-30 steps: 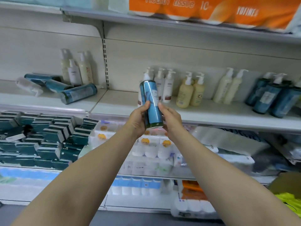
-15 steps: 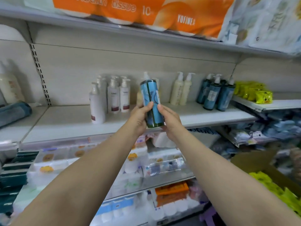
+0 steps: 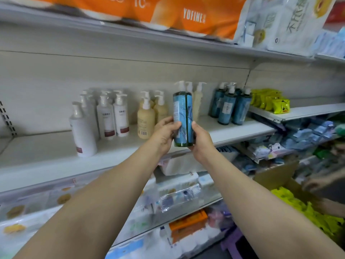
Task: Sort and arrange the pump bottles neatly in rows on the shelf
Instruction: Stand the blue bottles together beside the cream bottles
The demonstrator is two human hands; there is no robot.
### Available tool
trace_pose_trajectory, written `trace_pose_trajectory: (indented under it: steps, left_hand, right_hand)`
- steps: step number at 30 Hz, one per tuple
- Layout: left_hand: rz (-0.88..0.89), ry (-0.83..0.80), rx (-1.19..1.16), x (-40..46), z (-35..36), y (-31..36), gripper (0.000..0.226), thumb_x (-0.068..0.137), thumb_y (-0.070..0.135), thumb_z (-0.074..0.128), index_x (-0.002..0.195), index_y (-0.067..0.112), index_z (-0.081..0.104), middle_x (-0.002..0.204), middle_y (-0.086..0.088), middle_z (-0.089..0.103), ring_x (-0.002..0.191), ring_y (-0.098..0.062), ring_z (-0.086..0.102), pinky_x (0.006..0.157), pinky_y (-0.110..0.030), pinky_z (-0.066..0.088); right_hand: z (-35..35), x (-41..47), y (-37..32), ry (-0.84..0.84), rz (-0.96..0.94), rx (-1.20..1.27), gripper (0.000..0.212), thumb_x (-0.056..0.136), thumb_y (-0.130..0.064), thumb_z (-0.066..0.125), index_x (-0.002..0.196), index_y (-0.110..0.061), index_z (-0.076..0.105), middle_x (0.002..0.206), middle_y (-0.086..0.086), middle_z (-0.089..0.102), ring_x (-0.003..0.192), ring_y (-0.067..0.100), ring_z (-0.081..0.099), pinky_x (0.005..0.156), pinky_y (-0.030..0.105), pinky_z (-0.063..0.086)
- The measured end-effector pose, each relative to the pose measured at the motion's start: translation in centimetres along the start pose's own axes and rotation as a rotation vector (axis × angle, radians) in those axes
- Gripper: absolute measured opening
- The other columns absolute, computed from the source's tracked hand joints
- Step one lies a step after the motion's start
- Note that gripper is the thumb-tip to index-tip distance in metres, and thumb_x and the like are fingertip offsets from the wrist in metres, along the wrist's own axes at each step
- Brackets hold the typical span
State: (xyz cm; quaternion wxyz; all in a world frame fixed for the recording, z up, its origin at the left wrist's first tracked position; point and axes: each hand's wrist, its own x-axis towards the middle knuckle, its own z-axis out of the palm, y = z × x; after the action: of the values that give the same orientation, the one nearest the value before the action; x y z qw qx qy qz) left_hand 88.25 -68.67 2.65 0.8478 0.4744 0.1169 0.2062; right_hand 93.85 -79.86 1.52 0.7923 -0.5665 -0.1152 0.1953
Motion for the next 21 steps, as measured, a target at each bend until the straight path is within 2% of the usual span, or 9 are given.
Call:
trace_pose_trajectory:
  steps: [3, 7, 12, 14, 18, 21]
  left_hand:
    - [-0.001, 0.002, 0.003, 1.0, 0.9, -0.5, 0.047, 0.086, -0.012, 0.064, 0.13, -0.004, 0.051, 0.096, -0.01, 0.07, 0.078, -0.018, 0.07, 0.062, -0.026, 0.058]
    - [-0.017, -0.029, 0.058, 2.7, 2.6, -1.0, 0.049, 0.082, -0.015, 0.066, 0.127, -0.002, 0.054, 0.101, -0.011, 0.07, 0.089, -0.021, 0.069, 0.074, -0.028, 0.059]
    - [-0.09, -0.021, 0.153, 5.3, 4.9, -1.5, 0.045, 0.08, -0.009, 0.071, 0.123, -0.001, 0.059, 0.099, -0.011, 0.072, 0.079, -0.019, 0.071, 0.057, -0.025, 0.058]
    - [-0.092, 0.017, 0.167, 6.9, 6.0, -2.1, 0.051, 0.077, -0.01, 0.073, 0.124, 0.002, 0.057, 0.103, -0.013, 0.072, 0.083, -0.022, 0.071, 0.056, -0.027, 0.057]
    - [-0.076, 0.075, 0.265, 10.4, 9.1, -3.9, 0.073, 0.063, -0.005, 0.084, 0.128, 0.005, 0.054, 0.111, -0.014, 0.072, 0.094, -0.027, 0.072, 0.063, -0.032, 0.059]
    - [-0.074, 0.088, 0.272, 12.4, 11.6, -5.4, 0.075, 0.062, -0.004, 0.086, 0.126, 0.009, 0.05, 0.114, -0.013, 0.069, 0.096, -0.026, 0.07, 0.065, -0.036, 0.059]
  right_hand:
    - [-1.1, 1.4, 0.1, 0.002, 0.024, 0.034, 0.033, 0.107, -0.032, 0.042, 0.123, -0.017, 0.067, 0.108, 0.006, 0.076, 0.1, 0.023, 0.071, 0.081, 0.037, 0.056]
    - [-2.6, 3.3, -0.3, -0.015, 0.05, 0.133, 0.037, 0.107, -0.031, 0.041, 0.125, -0.009, 0.065, 0.104, 0.01, 0.077, 0.098, 0.024, 0.072, 0.084, 0.038, 0.057]
    - [-4.9, 6.5, -0.4, -0.027, 0.015, 0.135, 0.033, 0.104, -0.02, 0.046, 0.124, -0.001, 0.064, 0.103, 0.013, 0.074, 0.093, 0.024, 0.07, 0.082, 0.036, 0.058]
    - [-5.9, 8.0, -0.7, -0.004, 0.005, 0.082, 0.034, 0.102, -0.018, 0.048, 0.127, 0.002, 0.06, 0.102, 0.014, 0.072, 0.092, 0.024, 0.07, 0.081, 0.037, 0.059]
    - [-8.8, 10.9, -1.7, -0.017, -0.022, 0.006, 0.056, 0.078, -0.032, 0.065, 0.126, -0.001, 0.064, 0.118, 0.022, 0.07, 0.112, 0.035, 0.067, 0.1, 0.049, 0.054]
    - [-11.8, 13.1, -2.6, -0.044, -0.067, -0.071, 0.053, 0.07, -0.022, 0.06, 0.12, -0.004, 0.068, 0.112, 0.02, 0.071, 0.106, 0.034, 0.066, 0.095, 0.047, 0.053]
